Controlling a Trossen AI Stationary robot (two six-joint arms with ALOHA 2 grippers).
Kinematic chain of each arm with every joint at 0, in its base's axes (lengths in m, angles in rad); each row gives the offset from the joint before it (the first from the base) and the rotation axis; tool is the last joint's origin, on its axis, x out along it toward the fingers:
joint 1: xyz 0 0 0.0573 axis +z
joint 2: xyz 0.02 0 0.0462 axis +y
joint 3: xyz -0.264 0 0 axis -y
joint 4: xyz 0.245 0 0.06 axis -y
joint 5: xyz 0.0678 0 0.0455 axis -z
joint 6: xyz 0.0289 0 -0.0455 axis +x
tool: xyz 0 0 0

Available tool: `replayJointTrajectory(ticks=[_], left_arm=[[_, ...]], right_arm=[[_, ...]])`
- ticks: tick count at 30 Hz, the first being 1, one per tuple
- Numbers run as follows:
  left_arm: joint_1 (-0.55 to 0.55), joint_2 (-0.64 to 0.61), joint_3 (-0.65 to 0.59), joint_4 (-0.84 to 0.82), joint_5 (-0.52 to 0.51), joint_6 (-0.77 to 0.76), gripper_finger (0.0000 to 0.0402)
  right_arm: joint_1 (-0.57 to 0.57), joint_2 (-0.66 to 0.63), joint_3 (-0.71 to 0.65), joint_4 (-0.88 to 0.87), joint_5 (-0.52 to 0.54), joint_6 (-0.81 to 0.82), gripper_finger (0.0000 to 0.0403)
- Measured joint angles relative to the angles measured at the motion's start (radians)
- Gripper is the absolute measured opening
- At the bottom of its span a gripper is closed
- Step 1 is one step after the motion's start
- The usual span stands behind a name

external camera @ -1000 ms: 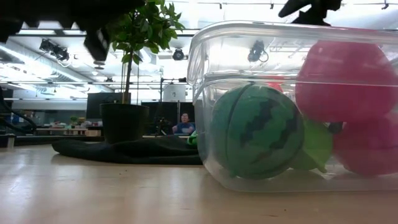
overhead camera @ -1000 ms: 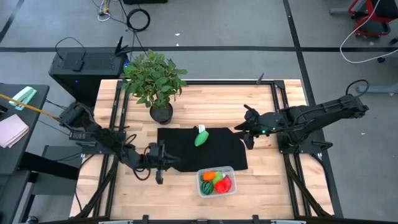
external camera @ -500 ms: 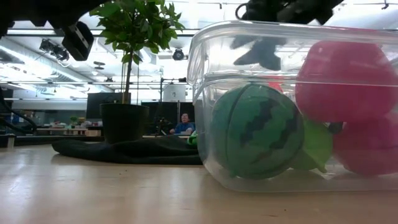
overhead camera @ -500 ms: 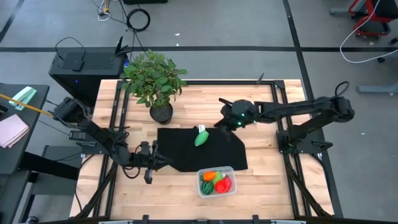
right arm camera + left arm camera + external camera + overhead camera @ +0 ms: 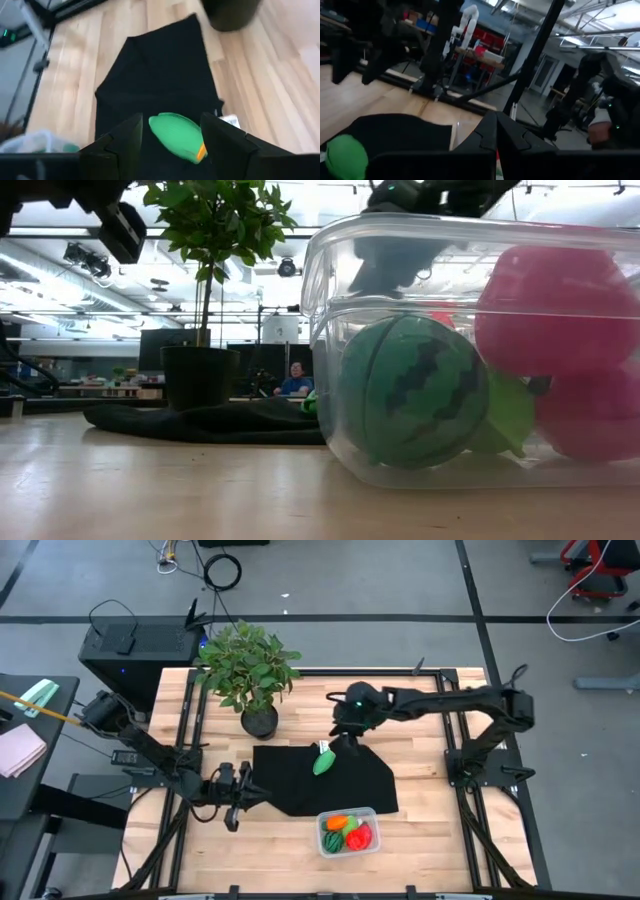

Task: Pick and placing Produce into tupperware
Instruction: Put the green corn into the transparent bin

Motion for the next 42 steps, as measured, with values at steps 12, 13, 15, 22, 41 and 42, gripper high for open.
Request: replayJointTrajectory(ticks=[12, 13, 15, 22, 41, 42], left_arm=[[0.042, 0.001, 0.000, -0.057, 0.000, -0.011, 0.0006], [0.047, 0.001, 0.000, -0.059, -0.001, -0.011, 0.0008], [0.055, 0.001, 0.000, -0.060, 0.000, -0.012, 0.0015], [0.060, 0.001, 0.000, -0.071, 0.000, -0.011, 0.0007], [0.059, 0.002, 0.001, -0.083, 0.003, -0.025, 0.0016], [0.059, 0.002, 0.001, -0.087, 0.003, -0.031, 0.0018]], right_arm=[[0.004, 0.223, 0.283, -0.360, 0.103, -0.581, 0.0255], [0.004, 0.242, 0.294, -0.371, 0.116, -0.589, 0.0261], [0.005, 0.272, 0.309, -0.395, 0.123, -0.592, 0.0275], [0.045, 0.347, 0.327, -0.461, 0.128, -0.615, 0.0323], [0.111, 0.396, 0.328, -0.383, 0.260, -0.810, 0.0329], [0.111, 0.396, 0.328, -0.378, 0.254, -0.810, 0.0329]])
